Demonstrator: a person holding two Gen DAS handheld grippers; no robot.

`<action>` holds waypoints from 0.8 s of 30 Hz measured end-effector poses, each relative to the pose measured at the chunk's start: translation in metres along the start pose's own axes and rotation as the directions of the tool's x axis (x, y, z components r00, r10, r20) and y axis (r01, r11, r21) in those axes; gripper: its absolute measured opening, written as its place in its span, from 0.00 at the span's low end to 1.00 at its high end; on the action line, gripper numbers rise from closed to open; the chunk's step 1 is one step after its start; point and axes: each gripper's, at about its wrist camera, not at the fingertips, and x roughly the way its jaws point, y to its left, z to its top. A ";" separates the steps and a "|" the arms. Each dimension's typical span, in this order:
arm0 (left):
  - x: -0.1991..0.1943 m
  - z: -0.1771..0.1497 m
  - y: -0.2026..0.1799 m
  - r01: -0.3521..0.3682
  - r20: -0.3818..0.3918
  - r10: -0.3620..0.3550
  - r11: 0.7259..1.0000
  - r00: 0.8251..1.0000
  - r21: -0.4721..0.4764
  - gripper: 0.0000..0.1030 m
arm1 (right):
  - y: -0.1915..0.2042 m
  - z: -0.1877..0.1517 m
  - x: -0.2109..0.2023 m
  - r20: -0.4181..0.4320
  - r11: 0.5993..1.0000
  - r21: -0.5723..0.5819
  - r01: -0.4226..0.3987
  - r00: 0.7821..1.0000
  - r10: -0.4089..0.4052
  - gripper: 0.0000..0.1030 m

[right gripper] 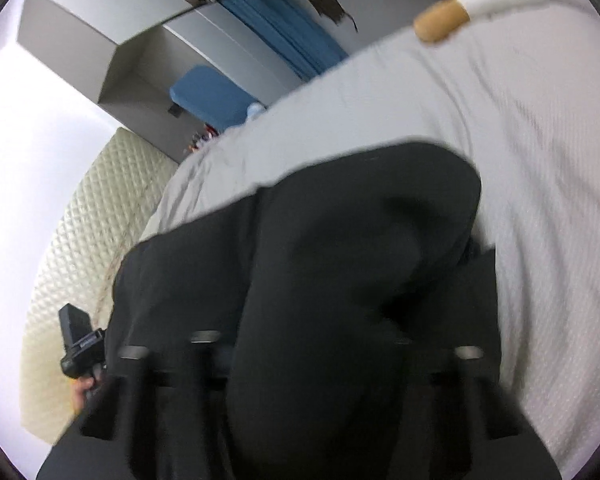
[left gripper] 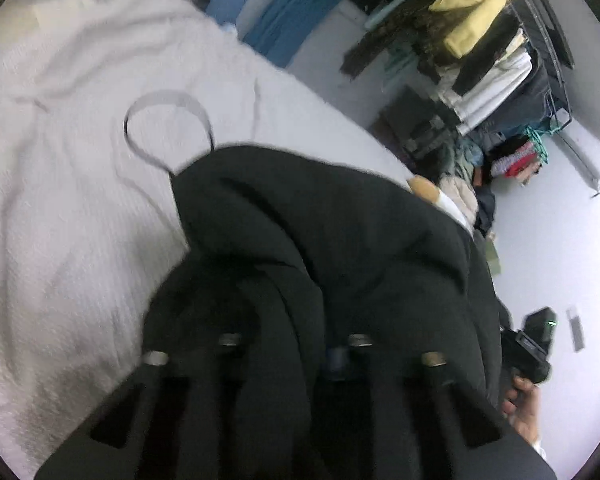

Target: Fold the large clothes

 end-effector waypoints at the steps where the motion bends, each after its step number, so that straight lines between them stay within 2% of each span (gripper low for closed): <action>1: -0.007 0.002 -0.004 0.000 0.037 0.000 1.000 0.999 0.001 0.05 | 0.008 0.003 -0.006 0.029 1.000 -0.029 0.012 1.000 -0.012 0.15; 5: -0.046 0.007 -0.030 -0.007 0.194 -0.004 0.999 0.981 0.053 0.03 | 0.036 0.017 -0.028 0.140 0.989 -0.129 0.076 0.989 -0.057 0.10; 8: -0.069 0.015 -0.050 -0.032 0.298 -0.001 0.994 0.955 0.105 0.03 | 0.058 0.028 -0.043 0.249 0.972 -0.195 0.130 0.965 -0.079 0.09; 11: -0.070 0.027 -0.068 -0.092 0.348 0.035 0.984 0.937 0.150 0.03 | 0.064 0.038 -0.046 0.322 0.965 -0.200 0.172 0.941 -0.101 0.09; 13: -0.061 0.029 -0.076 -0.154 0.346 0.083 0.971 0.935 0.182 0.03 | 0.065 0.041 -0.040 0.348 0.956 -0.197 0.218 0.927 -0.139 0.09; 16: -0.034 0.032 -0.072 -0.223 0.299 0.161 0.956 0.941 0.189 0.03 | 0.058 0.045 -0.015 0.315 0.931 -0.201 0.305 0.920 -0.234 0.09; 21: 0.006 0.027 -0.042 -0.279 0.188 0.250 0.948 0.950 0.151 0.04 | 0.027 0.039 0.026 0.205 0.914 -0.182 0.362 0.923 -0.325 0.11; 24: 0.024 0.012 -0.035 -0.332 0.146 0.308 0.926 0.940 0.181 0.05 | 0.014 0.018 0.049 0.128 0.890 -0.202 0.409 0.912 -0.390 0.19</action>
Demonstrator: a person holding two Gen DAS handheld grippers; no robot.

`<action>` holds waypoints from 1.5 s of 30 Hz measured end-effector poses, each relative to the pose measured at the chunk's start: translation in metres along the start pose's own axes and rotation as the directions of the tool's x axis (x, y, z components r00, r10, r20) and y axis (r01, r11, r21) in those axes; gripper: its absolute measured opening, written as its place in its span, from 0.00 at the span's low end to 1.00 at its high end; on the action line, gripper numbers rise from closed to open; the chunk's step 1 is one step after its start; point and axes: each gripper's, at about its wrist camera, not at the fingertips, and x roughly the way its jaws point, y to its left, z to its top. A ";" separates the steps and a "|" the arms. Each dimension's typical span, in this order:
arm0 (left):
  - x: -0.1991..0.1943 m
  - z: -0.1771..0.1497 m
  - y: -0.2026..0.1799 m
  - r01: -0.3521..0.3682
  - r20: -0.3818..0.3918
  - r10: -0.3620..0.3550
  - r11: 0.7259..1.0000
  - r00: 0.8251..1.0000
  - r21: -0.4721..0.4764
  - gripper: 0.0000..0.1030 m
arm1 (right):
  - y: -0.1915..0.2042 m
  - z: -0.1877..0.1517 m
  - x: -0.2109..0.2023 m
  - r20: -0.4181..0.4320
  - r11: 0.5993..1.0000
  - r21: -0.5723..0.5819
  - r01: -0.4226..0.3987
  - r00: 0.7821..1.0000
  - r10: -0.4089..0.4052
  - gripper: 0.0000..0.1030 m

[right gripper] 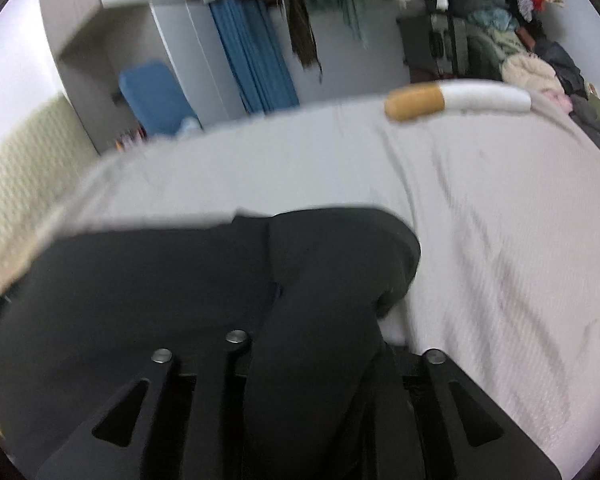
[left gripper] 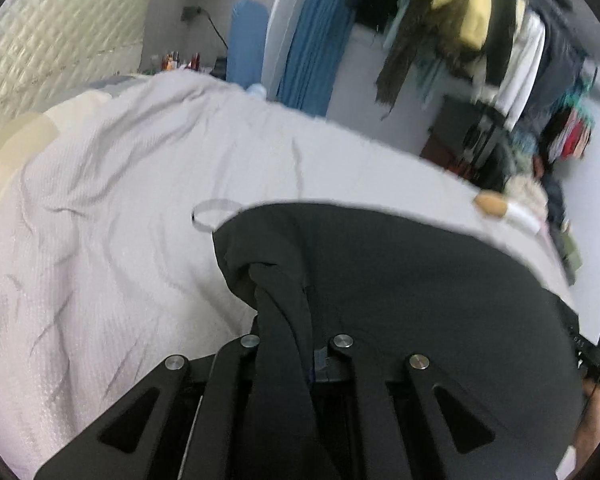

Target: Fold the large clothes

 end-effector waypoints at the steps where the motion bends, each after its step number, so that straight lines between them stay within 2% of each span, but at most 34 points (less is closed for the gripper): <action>1: 0.003 -0.004 -0.004 -0.015 -0.009 0.015 1.000 1.000 0.018 0.05 | 0.000 -0.006 0.004 -0.004 1.000 -0.003 0.012 1.000 -0.012 0.19; 4: 0.004 -0.009 -0.011 -0.045 -0.006 0.046 0.998 0.999 0.045 0.06 | -0.005 -0.007 0.001 -0.001 1.000 0.000 0.014 1.000 -0.014 0.20; 6: 0.003 -0.008 -0.010 -0.039 -0.009 0.040 0.998 0.999 0.040 0.09 | -0.007 -0.009 -0.002 -0.006 1.000 0.020 0.004 1.000 -0.004 0.22; 9: -0.001 -0.008 -0.004 -0.030 -0.015 0.030 0.999 0.999 0.018 0.10 | -0.015 -0.012 -0.009 0.012 0.998 0.060 -0.036 0.999 0.035 0.24; 11: -0.009 -0.009 -0.003 -0.035 -0.019 0.036 0.999 0.999 0.014 0.10 | -0.019 -0.012 -0.016 0.015 0.995 0.085 -0.050 0.999 0.048 0.30; 13: -0.020 -0.009 -0.003 -0.034 -0.022 0.034 0.999 0.999 -0.001 0.10 | -0.020 -0.012 -0.024 0.007 0.993 0.100 -0.058 0.998 0.057 0.42; 14: -0.029 -0.009 -0.001 -0.032 -0.019 0.032 0.999 0.999 -0.014 0.10 | -0.020 -0.013 -0.029 -0.003 0.992 0.104 -0.069 0.998 0.070 0.60; 15: -0.038 -0.009 -0.001 -0.026 -0.013 0.026 0.999 1.000 -0.020 0.11 | -0.019 -0.015 -0.038 -0.007 0.992 0.108 -0.066 0.998 0.068 0.73; 17: -0.053 -0.009 -0.002 -0.026 -0.005 0.026 1.000 1.000 -0.006 0.23 | -0.015 -0.018 -0.051 -0.001 0.991 0.107 -0.077 0.997 0.078 0.75; 19: -0.064 -0.010 -0.004 -0.036 -0.017 0.036 0.999 0.999 0.010 0.30 | -0.008 -0.020 -0.066 0.000 0.992 0.100 -0.079 0.997 0.080 0.78; 21: -0.074 -0.012 -0.007 -0.039 -0.031 0.039 0.999 0.999 0.021 0.31 | -0.002 -0.020 -0.085 0.025 0.993 0.095 -0.075 0.997 0.073 0.88; 24: -0.096 -0.015 -0.014 -0.032 -0.041 0.033 0.999 0.999 0.035 0.34 | 0.009 -0.017 -0.115 0.075 0.996 0.058 -0.065 0.995 0.061 0.97; 27: -0.120 -0.014 -0.020 -0.017 -0.024 0.018 0.999 1.000 0.041 0.59 | 0.018 -0.011 -0.148 0.127 0.998 0.019 -0.058 0.990 0.055 1.00; 28: -0.134 -0.013 -0.023 -0.024 0.005 0.024 0.999 1.000 0.046 0.75 | 0.020 -0.009 -0.159 0.143 0.998 0.012 -0.055 0.988 0.052 1.00; 29: -0.147 -0.012 -0.026 -0.028 0.042 0.026 0.998 0.999 0.051 0.85 | 0.021 -0.007 -0.169 0.160 0.999 0.005 -0.054 0.986 0.052 1.00; 31: -0.176 -0.010 -0.035 -0.029 0.102 0.022 0.997 0.995 0.067 0.86 | 0.026 -0.002 -0.193 0.196 0.998 -0.007 -0.056 0.979 0.057 1.00; 36: -0.248 0.000 -0.059 -0.025 0.188 0.004 0.993 0.982 0.113 0.87 | 0.041 0.014 -0.256 0.283 0.997 -0.035 -0.067 0.956 0.074 1.00; 37: -0.260 0.001 -0.064 -0.028 0.204 0.003 0.992 0.979 0.120 0.91 | 0.043 0.016 -0.266 0.298 0.997 -0.040 -0.070 0.951 0.079 1.00; 38: -0.272 0.002 -0.068 -0.027 0.211 0.000 0.992 0.978 0.127 1.00 | 0.047 0.018 -0.279 0.317 0.996 -0.045 -0.074 0.945 0.084 1.00; 45: -0.372 -0.008 -0.100 -0.008 0.312 -0.050 0.983 0.949 0.184 1.00 | 0.074 0.012 -0.348 0.435 0.990 -0.096 -0.100 0.891 0.133 1.00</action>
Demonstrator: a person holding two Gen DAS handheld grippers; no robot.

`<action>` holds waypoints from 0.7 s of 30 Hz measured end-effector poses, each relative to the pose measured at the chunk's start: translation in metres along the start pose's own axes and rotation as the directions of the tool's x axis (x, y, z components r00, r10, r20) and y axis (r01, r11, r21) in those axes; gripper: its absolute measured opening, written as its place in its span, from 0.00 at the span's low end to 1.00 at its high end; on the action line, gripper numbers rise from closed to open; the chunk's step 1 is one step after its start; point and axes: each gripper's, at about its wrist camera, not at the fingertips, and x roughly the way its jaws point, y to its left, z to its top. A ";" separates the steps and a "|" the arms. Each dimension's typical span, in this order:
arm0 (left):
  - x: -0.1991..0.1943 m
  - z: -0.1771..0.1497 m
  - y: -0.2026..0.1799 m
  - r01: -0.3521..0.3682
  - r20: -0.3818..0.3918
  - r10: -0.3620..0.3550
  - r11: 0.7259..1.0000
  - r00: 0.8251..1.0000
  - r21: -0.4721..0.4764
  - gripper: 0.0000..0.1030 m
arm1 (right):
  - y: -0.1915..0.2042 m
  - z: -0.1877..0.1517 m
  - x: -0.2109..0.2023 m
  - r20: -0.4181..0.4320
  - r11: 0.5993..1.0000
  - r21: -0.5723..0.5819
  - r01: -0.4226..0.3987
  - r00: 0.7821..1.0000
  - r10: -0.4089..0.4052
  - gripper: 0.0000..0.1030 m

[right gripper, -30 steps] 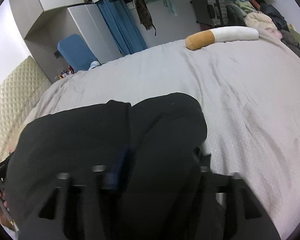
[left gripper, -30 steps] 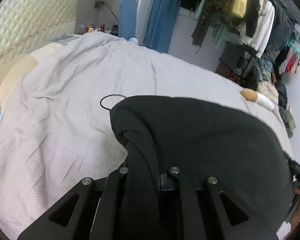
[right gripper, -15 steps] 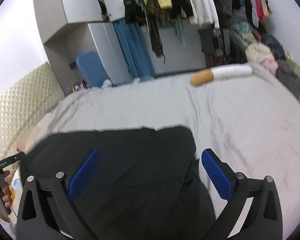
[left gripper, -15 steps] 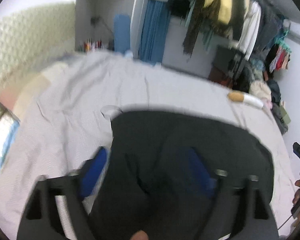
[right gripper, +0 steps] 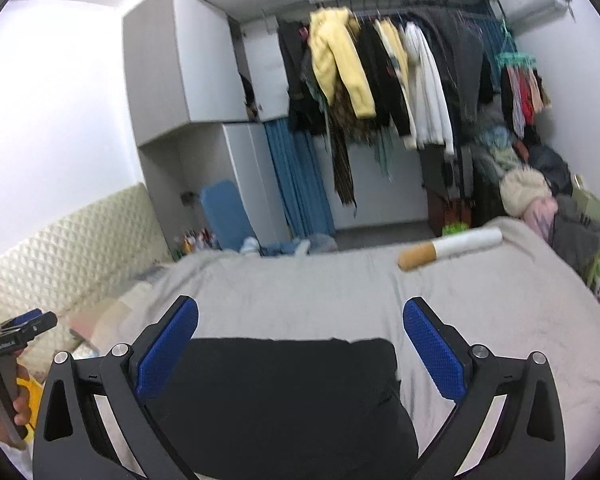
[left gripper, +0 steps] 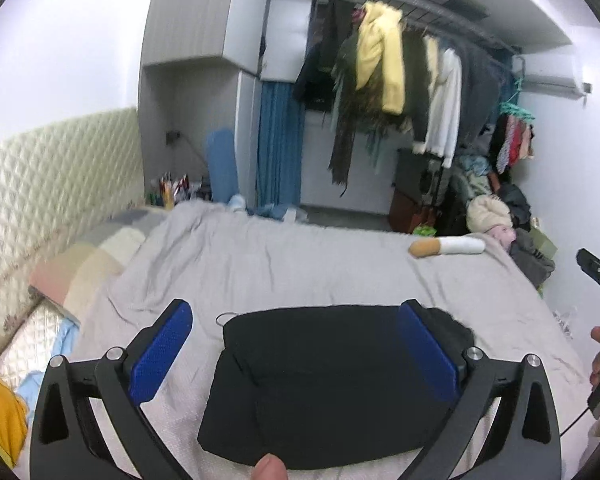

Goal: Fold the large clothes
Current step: 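Open both tools and withdraw them from the folded jacket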

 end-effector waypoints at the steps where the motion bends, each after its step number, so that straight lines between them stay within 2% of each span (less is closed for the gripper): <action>1: -0.015 0.001 -0.004 0.009 0.015 -0.009 1.000 1.000 0.005 1.00 | 0.005 0.001 -0.009 0.017 1.000 -0.003 -0.011 1.000 0.011 1.00; 6: -0.073 -0.003 -0.027 0.007 0.062 -0.010 0.999 0.998 0.048 1.00 | 0.030 -0.003 -0.047 0.073 0.997 -0.042 -0.061 0.995 0.064 1.00; 12: -0.118 -0.023 -0.051 0.019 0.108 -0.028 0.997 0.994 0.080 1.00 | 0.059 -0.022 -0.076 0.105 0.990 -0.102 -0.102 0.988 0.113 1.00; 15: -0.135 -0.038 -0.060 0.014 0.120 -0.026 0.995 0.992 0.096 1.00 | 0.071 -0.036 -0.085 0.102 0.986 -0.117 -0.123 0.986 0.135 1.00; 21: -0.140 -0.069 -0.067 0.020 0.098 -0.030 0.994 0.995 0.107 1.00 | 0.084 -0.071 -0.095 0.082 0.983 -0.108 -0.149 0.984 0.158 1.00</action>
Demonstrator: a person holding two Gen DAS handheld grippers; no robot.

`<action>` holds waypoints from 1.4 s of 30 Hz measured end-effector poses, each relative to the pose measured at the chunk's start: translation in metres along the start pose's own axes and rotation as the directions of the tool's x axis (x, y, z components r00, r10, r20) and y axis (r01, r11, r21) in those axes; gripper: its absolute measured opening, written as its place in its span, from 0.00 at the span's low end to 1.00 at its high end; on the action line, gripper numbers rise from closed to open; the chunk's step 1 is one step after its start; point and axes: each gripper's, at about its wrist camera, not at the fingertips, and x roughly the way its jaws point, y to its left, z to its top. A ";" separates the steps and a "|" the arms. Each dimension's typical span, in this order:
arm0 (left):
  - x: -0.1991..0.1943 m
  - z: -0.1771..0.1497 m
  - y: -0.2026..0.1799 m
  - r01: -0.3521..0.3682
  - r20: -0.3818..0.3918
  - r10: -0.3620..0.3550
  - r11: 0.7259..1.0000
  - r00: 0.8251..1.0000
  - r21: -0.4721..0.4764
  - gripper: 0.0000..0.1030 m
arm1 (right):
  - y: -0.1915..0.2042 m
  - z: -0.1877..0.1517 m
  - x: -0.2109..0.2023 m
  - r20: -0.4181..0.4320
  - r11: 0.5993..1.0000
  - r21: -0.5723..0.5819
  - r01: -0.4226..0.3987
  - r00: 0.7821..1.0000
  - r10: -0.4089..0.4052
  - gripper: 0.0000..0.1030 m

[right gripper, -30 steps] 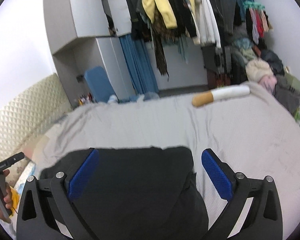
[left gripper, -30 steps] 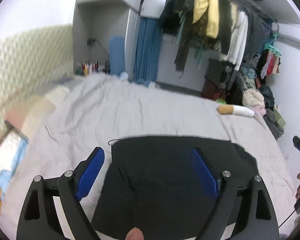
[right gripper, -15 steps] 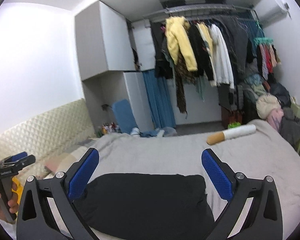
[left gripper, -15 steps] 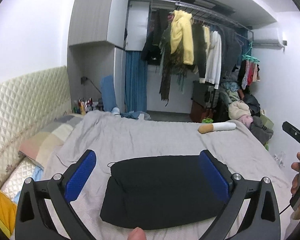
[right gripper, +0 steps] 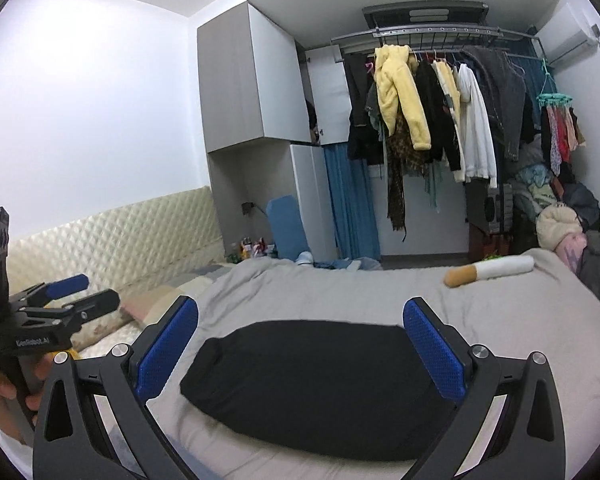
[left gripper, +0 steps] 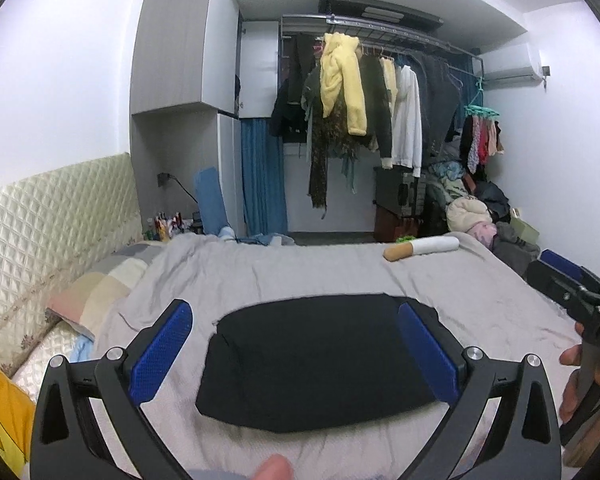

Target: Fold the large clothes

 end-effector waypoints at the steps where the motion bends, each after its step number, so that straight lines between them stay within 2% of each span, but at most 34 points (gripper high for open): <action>1: 0.001 -0.005 0.001 0.003 -0.008 -0.004 1.000 1.000 -0.004 1.00 | 0.003 -0.005 -0.001 -0.001 1.000 0.000 0.008 1.000 -0.008 1.00; 7: 0.013 -0.034 0.010 0.007 -0.080 -0.011 0.999 0.997 -0.049 1.00 | 0.015 -0.033 -0.007 -0.030 0.999 0.006 0.036 0.999 -0.036 1.00; 14: 0.031 -0.064 0.017 -0.032 -0.148 0.020 0.997 0.989 -0.076 1.00 | 0.012 -0.061 -0.005 -0.085 0.997 0.035 0.074 0.994 -0.071 1.00; 24: 0.045 -0.096 0.012 -0.058 -0.196 0.042 0.995 0.980 -0.076 1.00 | 0.016 -0.093 -0.006 -0.157 0.992 0.011 0.127 0.980 -0.124 1.00; 33: 0.053 -0.110 0.012 -0.070 -0.223 0.052 0.995 0.973 -0.076 1.00 | 0.008 -0.109 -0.008 -0.185 0.986 0.046 0.158 0.972 -0.147 1.00; 42: 0.054 -0.113 0.009 -0.068 -0.227 0.049 0.995 0.973 -0.076 1.00 | 0.008 -0.109 -0.010 -0.184 0.985 0.043 0.166 0.971 -0.155 1.00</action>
